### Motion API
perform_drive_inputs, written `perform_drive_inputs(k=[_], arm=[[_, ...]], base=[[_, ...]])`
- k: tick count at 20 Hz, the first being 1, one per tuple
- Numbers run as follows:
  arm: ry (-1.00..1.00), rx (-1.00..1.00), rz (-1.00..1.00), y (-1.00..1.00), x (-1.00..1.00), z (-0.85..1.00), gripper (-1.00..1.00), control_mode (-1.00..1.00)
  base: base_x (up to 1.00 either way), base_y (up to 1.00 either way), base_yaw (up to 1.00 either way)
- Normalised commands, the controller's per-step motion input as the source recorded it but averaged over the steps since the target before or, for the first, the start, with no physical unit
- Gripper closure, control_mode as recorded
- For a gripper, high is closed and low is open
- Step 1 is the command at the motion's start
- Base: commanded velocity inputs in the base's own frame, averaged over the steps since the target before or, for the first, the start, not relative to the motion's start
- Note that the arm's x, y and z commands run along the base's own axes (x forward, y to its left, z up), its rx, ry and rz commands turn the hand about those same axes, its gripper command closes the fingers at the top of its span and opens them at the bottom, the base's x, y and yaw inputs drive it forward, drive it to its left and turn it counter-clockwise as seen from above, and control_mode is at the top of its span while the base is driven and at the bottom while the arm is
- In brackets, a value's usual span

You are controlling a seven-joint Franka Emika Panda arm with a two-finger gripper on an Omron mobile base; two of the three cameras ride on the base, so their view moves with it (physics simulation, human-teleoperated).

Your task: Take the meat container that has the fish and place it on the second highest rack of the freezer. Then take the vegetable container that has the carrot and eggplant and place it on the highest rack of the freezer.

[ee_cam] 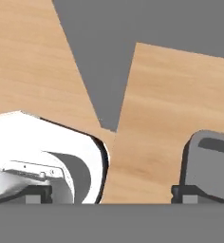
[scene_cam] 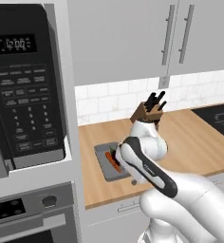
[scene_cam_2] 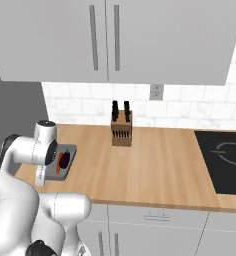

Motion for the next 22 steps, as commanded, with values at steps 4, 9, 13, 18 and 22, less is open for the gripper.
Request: perform_drive_inputs(k=[4,9,13,18,22], arm=[[0.0,-0.08,-0.37,0.5,0.56,-0.47,-1.0,-1.0],[-0.07,-0.09,-0.34,0.05,0.63,-0.35,-1.0,-1.0],[-0.01,-0.11,-0.17,0.0,0.46,-0.24,-1.0,-1.0],[0.04,-0.08,-0.01,0.0,0.34,-0.02,-1.0,-1.0],[0.11,-0.08,0.0,0.05,0.41,-0.12,-1.0,-1.0]], base=[[0.0,0.0,0.0],[0.0,0.0,0.0],[0.0,0.0,0.0],[0.0,0.0,0.0],[0.0,0.0,0.0]])
